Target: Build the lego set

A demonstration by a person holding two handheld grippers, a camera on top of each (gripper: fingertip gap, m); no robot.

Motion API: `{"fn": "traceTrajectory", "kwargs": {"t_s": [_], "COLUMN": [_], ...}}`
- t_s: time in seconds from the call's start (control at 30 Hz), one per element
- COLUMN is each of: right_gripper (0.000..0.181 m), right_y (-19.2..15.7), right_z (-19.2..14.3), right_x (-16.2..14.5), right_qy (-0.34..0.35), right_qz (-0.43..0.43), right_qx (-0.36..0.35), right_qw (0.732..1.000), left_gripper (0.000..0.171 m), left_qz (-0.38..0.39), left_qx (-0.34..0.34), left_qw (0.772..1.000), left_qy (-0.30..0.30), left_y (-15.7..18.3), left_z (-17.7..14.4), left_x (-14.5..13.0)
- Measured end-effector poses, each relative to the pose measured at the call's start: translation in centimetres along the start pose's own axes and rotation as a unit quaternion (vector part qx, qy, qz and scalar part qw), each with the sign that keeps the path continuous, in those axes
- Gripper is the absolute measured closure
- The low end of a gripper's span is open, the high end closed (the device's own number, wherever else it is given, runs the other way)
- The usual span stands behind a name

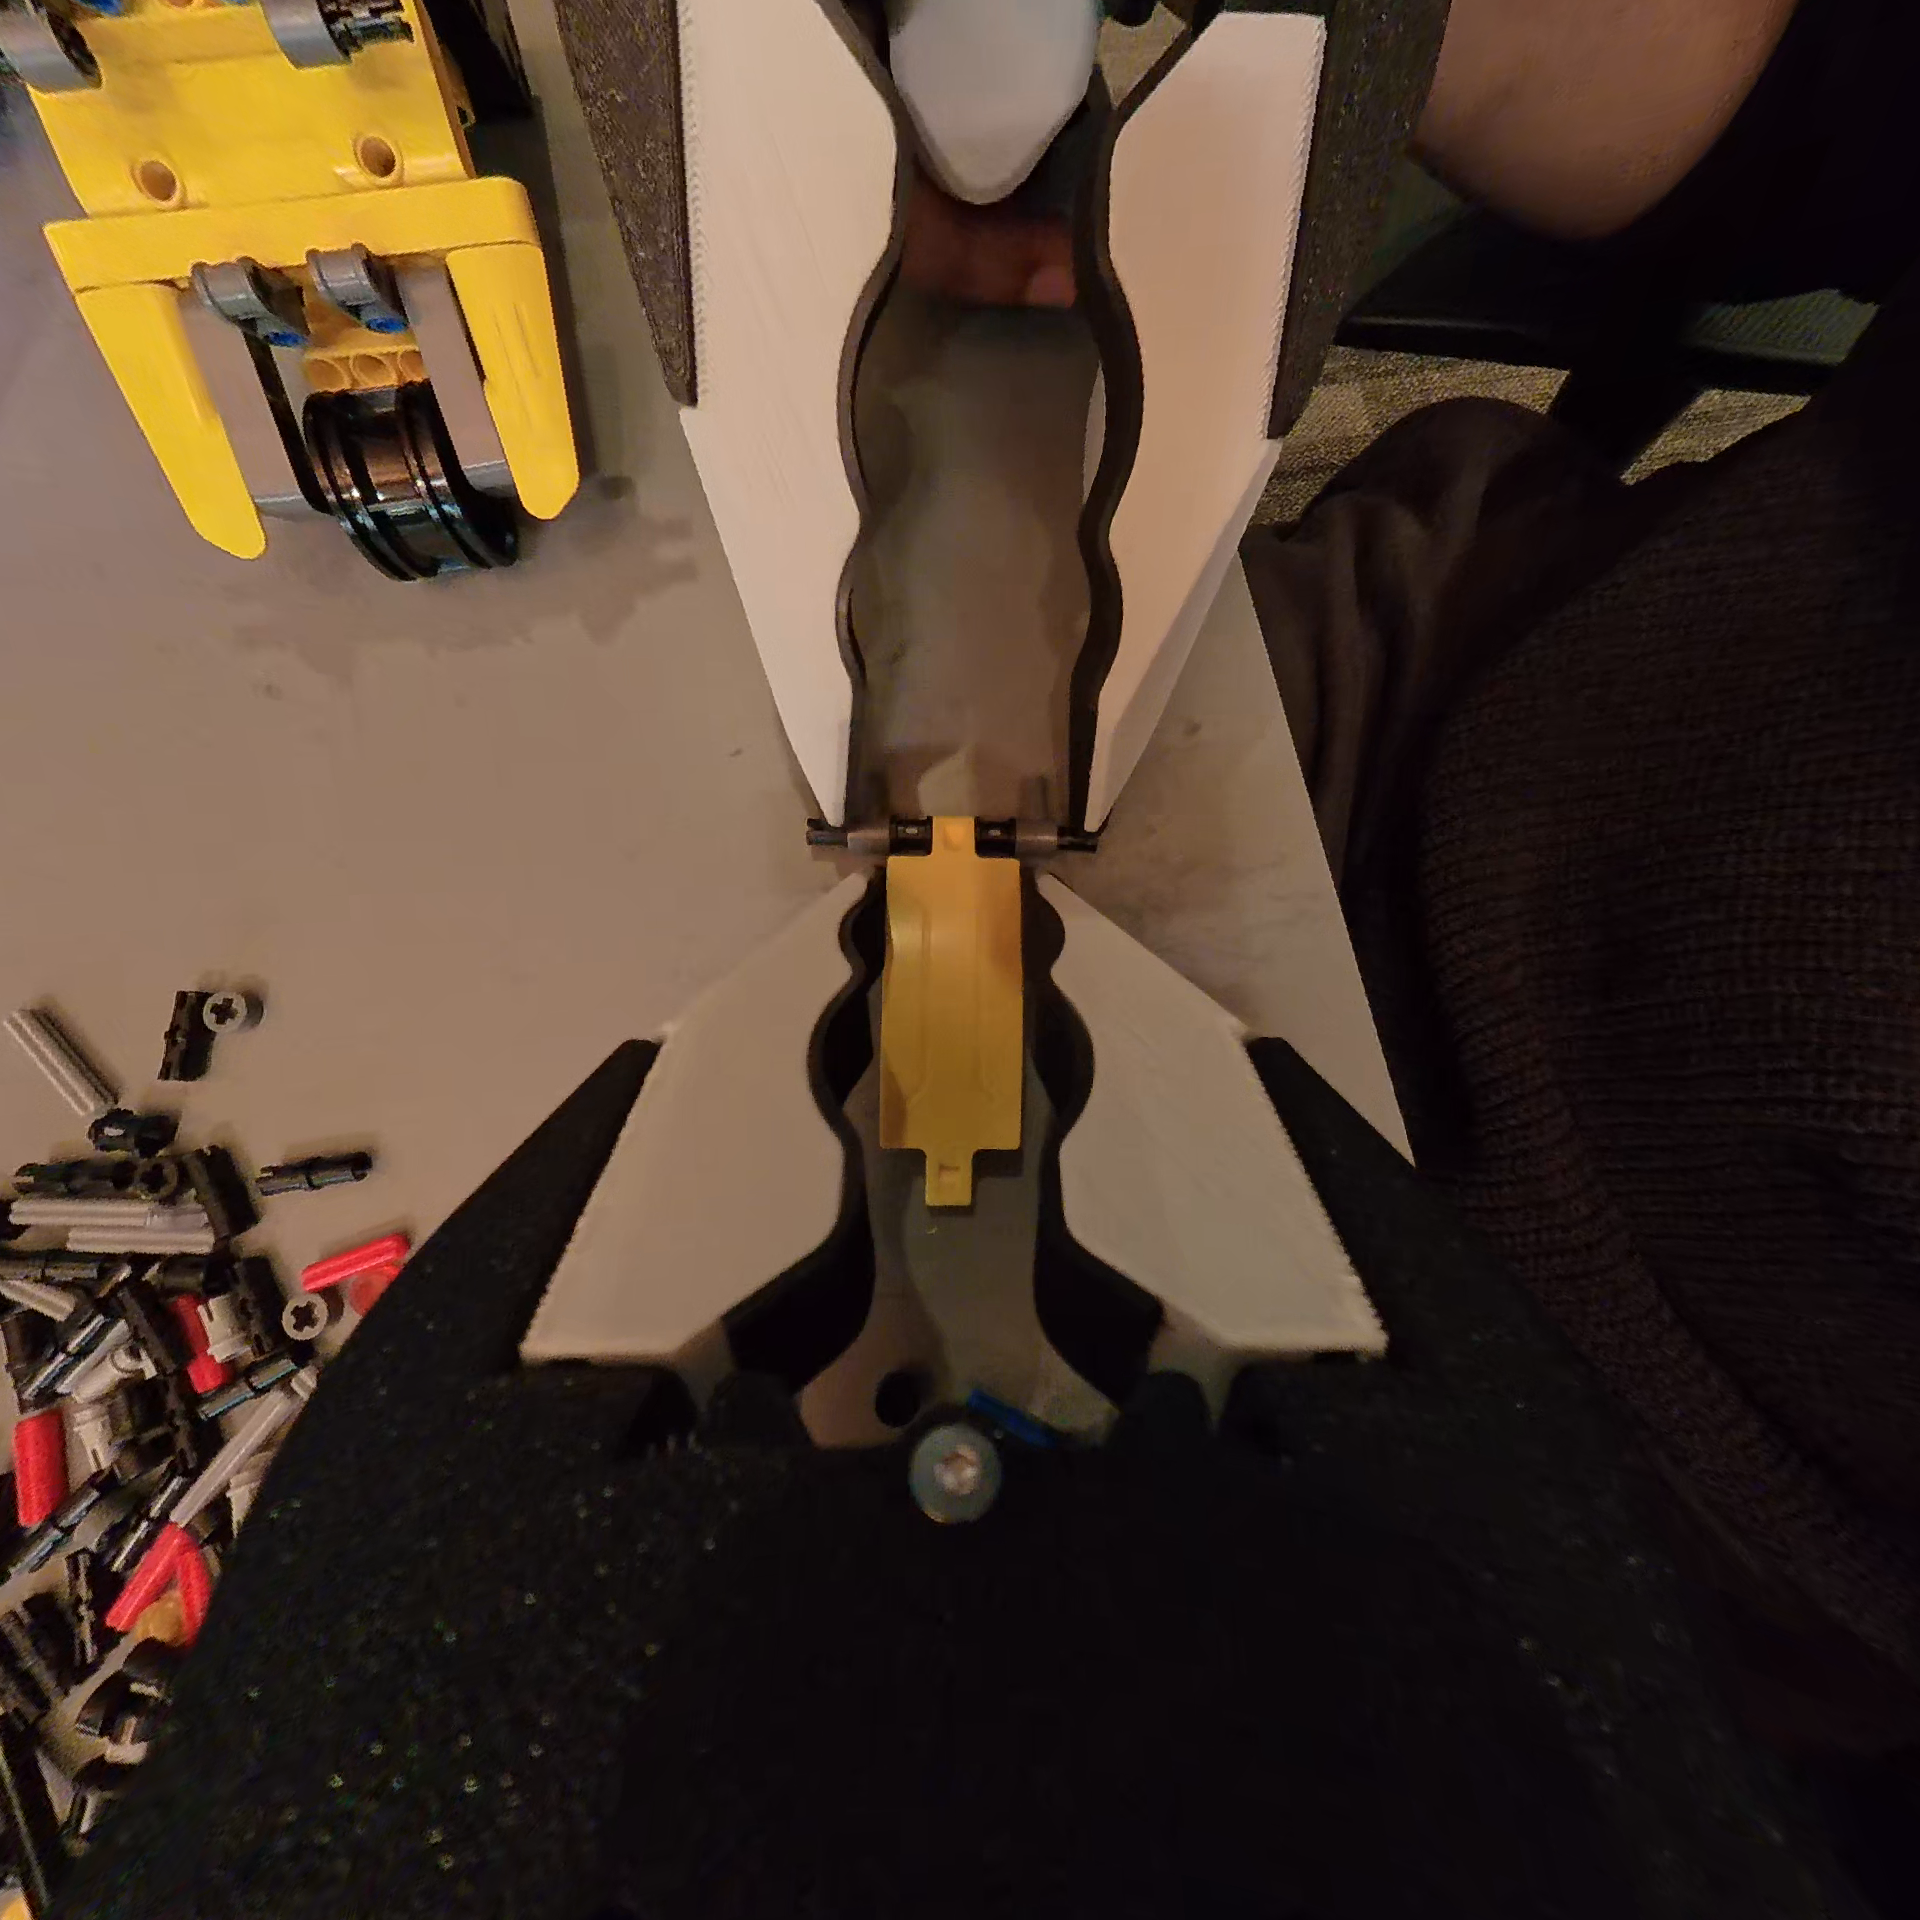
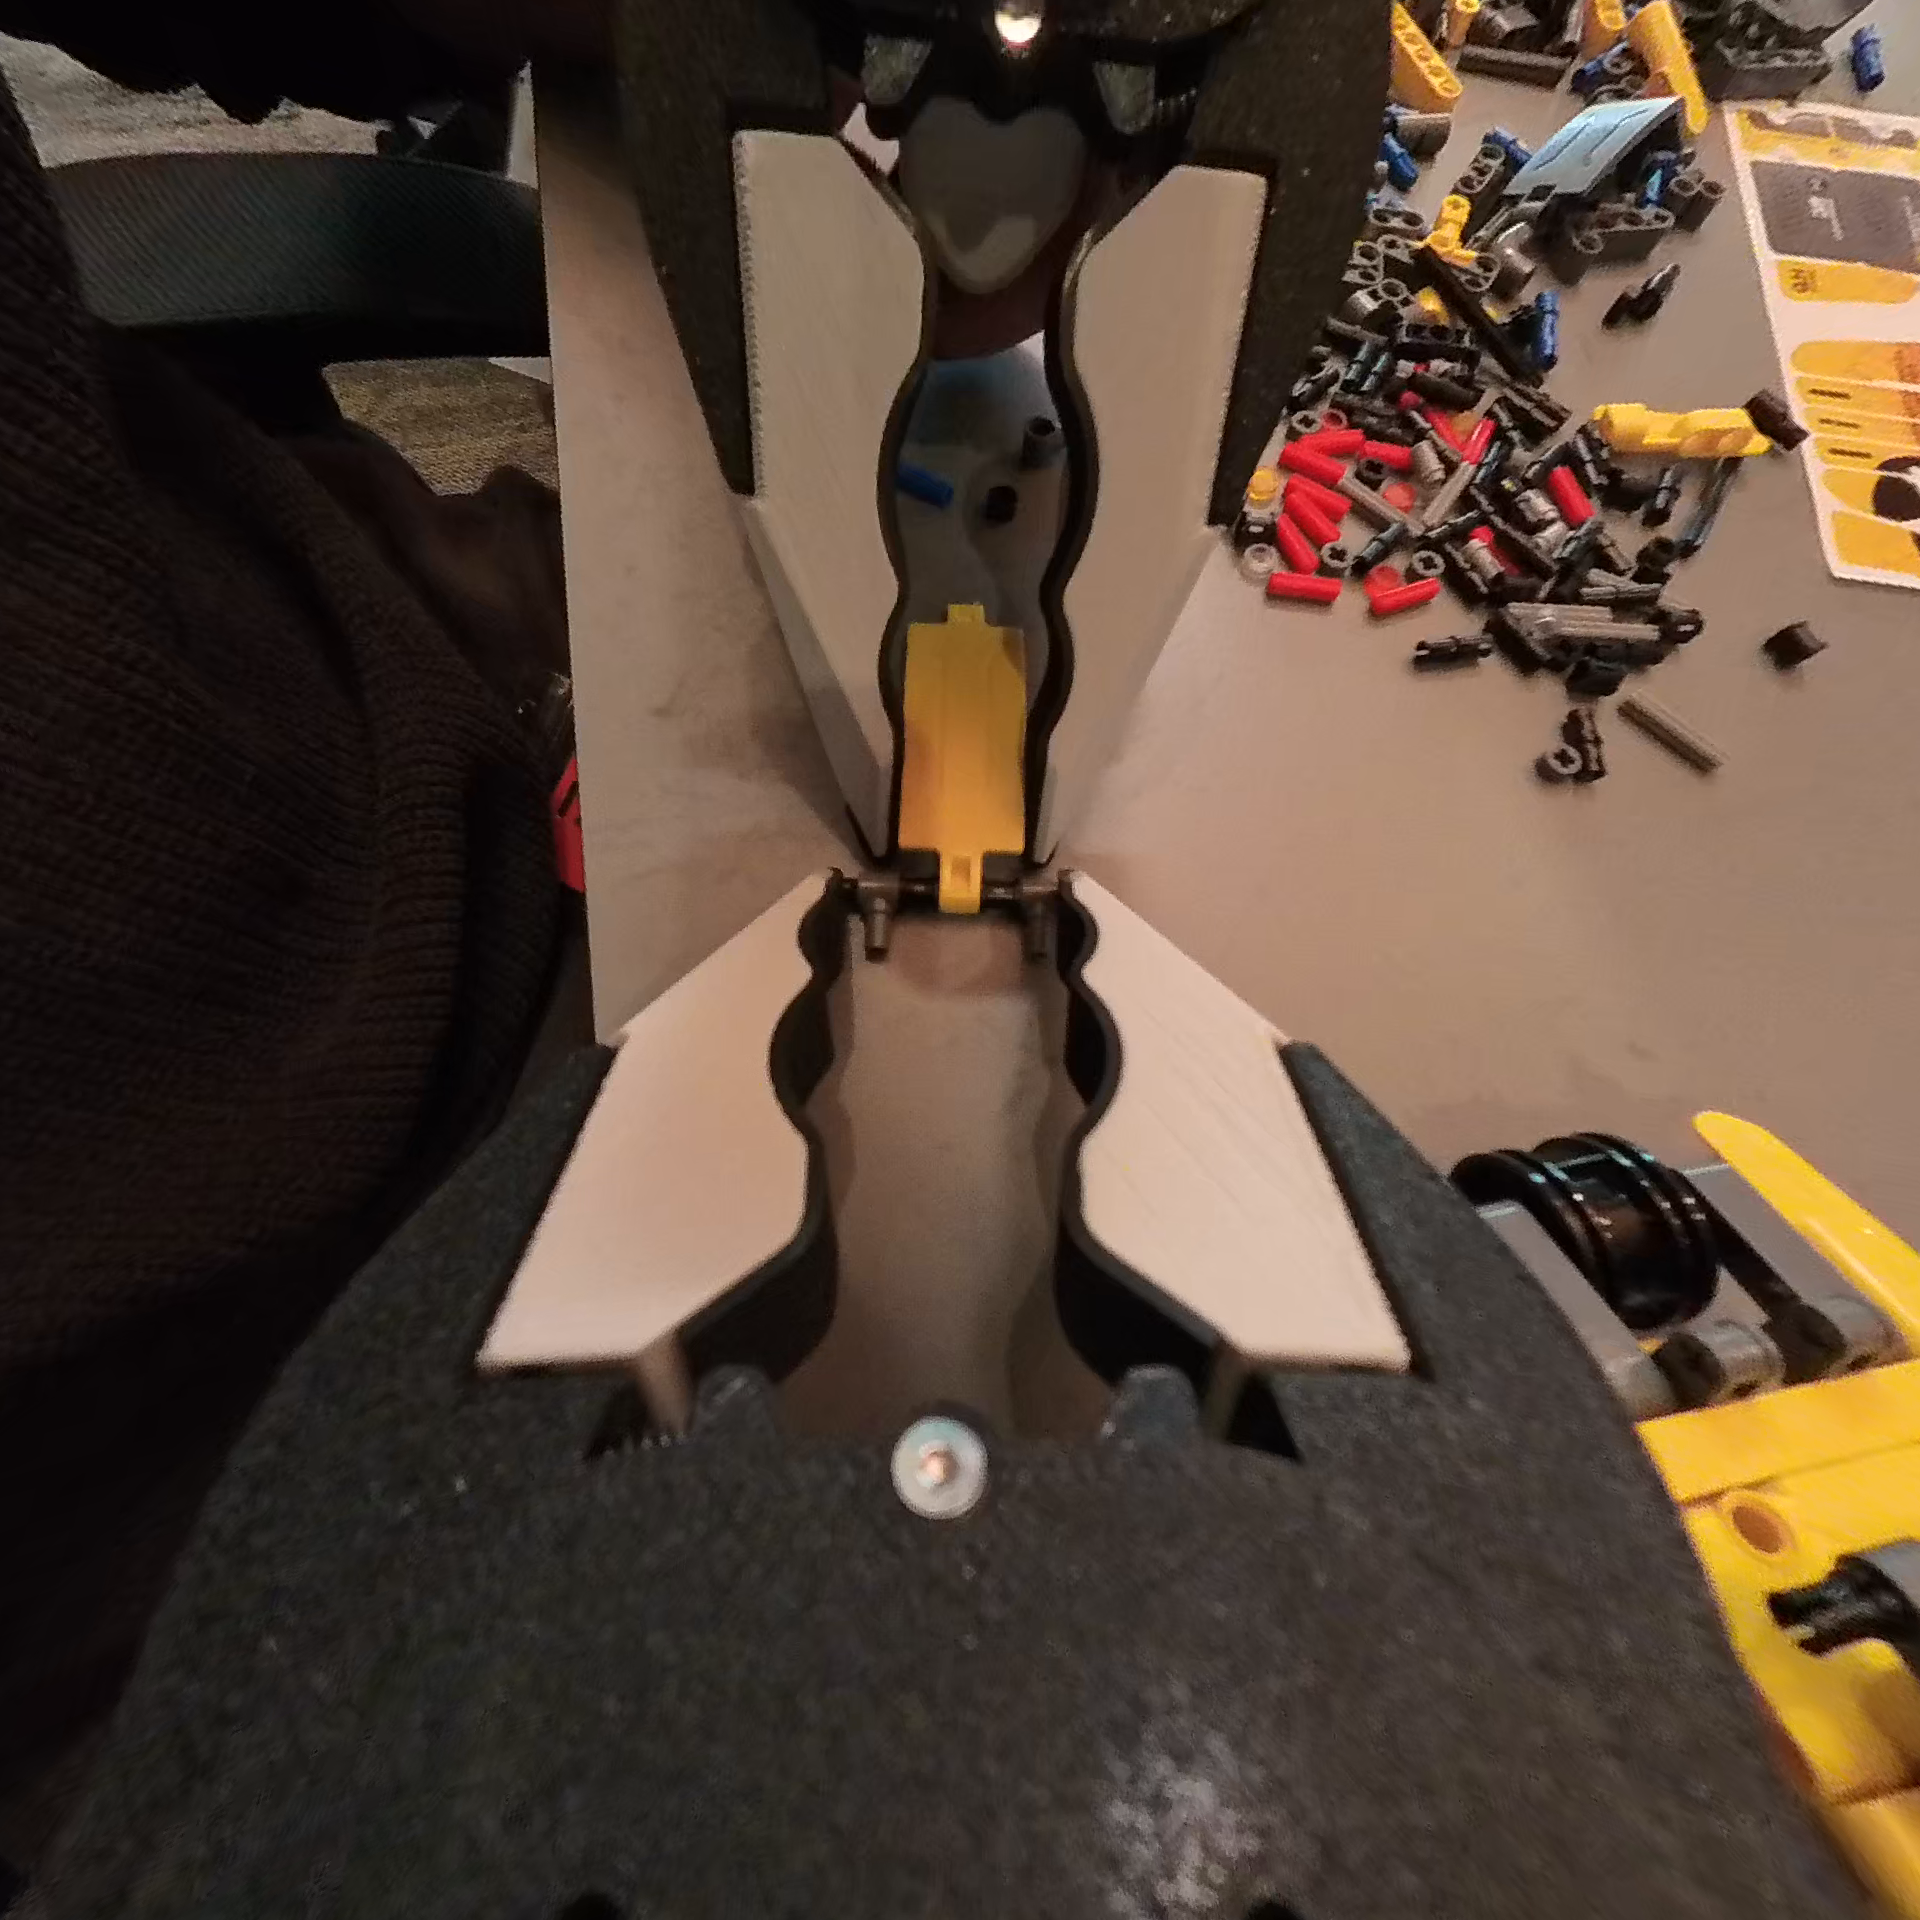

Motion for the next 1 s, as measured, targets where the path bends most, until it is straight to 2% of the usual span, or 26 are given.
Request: {"fn": "traceTrajectory", "kwargs": {"t_s": [1.0], "right_gripper": [0.144], "right_y": [0.28], "right_z": [0.02], "right_x": [0.00], "right_qy": [-0.004], "right_qz": [0.020], "right_qx": [0.009], "right_qw": [1.000], "left_gripper": [0.147], "left_qz": [0.008], "left_qx": [0.004], "left_qw": [1.000], "left_qy": [-0.001], "left_y": [0.04], "left_z": [0.00], "left_x": [0.01]}}
Point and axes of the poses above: each gripper's, where its closed fingertips meet, z out along the fingers, x out of its top, y = z × x across the jaws, the point moved 5 cm from there along -z, back along the fingers, and after that the axes turned 11 degrees about z, right-handed, at the moved point
